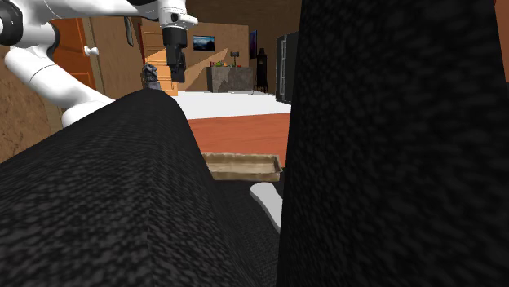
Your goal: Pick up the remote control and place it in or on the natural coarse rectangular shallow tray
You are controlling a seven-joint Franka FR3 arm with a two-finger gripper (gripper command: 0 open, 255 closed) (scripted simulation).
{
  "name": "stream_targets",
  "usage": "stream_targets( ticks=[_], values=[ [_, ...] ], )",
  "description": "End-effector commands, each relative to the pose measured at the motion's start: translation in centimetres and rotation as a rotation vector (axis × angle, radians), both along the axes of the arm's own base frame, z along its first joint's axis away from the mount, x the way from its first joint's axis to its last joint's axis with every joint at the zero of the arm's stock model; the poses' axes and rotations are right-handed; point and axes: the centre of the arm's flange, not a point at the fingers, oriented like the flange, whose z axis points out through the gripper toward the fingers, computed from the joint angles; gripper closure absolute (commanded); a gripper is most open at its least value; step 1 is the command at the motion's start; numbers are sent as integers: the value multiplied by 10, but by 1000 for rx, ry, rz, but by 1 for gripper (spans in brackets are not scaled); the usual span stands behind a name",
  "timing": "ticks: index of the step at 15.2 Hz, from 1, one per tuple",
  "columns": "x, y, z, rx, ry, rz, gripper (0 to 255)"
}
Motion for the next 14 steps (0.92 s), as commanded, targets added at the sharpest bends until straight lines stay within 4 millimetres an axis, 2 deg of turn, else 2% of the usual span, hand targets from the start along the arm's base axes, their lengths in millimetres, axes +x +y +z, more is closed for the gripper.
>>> stream_targets(
  ticks=[1,7,14],
  values=[
    [0,0,0,0,0,0,0],
    [66,-29,-35,27,-16,-190,0],
    [135,-77,-76,58,-35,-411,0]
  ],
)
